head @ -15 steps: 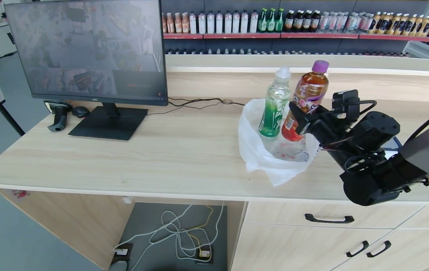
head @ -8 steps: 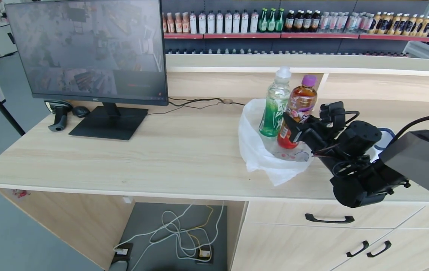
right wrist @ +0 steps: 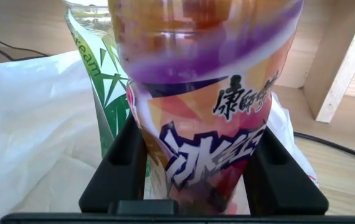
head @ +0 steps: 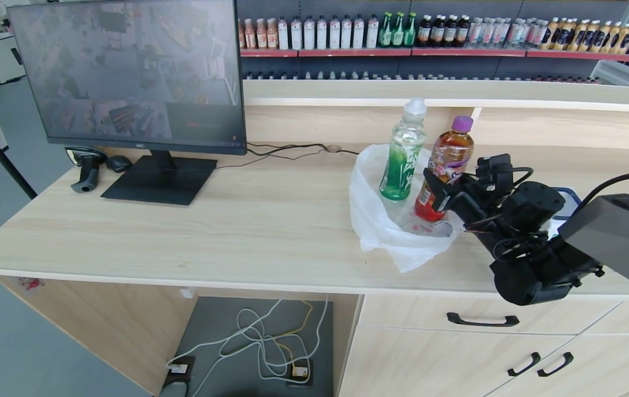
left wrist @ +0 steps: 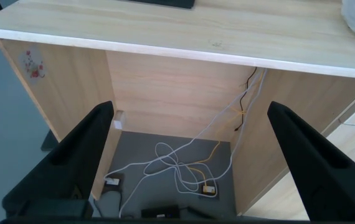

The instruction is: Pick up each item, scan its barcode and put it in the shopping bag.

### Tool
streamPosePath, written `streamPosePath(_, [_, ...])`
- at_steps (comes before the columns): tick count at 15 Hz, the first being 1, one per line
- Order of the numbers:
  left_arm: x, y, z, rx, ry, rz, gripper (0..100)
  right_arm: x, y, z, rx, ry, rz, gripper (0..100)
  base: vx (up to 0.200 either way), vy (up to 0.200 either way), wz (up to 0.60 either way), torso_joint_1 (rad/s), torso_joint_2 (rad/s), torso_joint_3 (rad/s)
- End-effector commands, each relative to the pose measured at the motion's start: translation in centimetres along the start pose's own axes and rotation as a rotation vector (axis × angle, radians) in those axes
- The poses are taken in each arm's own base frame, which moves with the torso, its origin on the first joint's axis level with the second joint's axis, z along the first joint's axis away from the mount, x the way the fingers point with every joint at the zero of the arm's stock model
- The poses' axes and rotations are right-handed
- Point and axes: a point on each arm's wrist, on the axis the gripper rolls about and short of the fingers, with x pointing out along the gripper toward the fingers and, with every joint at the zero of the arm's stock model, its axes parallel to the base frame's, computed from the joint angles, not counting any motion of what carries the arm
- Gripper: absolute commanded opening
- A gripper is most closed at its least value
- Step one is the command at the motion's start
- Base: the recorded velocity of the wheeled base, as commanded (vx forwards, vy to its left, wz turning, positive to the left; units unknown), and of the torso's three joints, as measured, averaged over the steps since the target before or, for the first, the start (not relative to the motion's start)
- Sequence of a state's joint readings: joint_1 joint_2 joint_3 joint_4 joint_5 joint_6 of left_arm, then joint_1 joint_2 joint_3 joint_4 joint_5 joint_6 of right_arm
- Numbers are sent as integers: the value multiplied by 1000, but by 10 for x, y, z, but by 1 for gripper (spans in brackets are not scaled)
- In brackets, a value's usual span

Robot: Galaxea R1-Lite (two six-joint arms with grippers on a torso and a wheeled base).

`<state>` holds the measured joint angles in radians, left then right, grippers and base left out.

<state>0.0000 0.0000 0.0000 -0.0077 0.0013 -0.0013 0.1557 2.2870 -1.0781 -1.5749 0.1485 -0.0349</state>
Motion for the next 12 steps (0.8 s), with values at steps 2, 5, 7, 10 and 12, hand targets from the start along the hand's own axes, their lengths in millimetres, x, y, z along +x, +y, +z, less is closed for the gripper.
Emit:
streamPosePath(2, [0,0,0,0,2,0,100,0,1,-5,0,14,4,0,0,0,0,0,0,0])
streamPosePath(5, [0,0,0,0,0,0,100,-1,1,-11,0,26,5,0,0,0,0,0,0,0])
streamPosePath(7, [0,0,0,0,0,0,100,-1,3,-12,3,31,8,100,0,0,0,0,0,0])
streamPosePath(10, [0,0,0,0,0,0,100,-1,3,-12,2,31,8,100,0,0,0,0,0,0])
streamPosePath(12, [0,0,0,0,-2,0,100,-1,5,-5,-4,18,13,100,0,0,0,0,0,0])
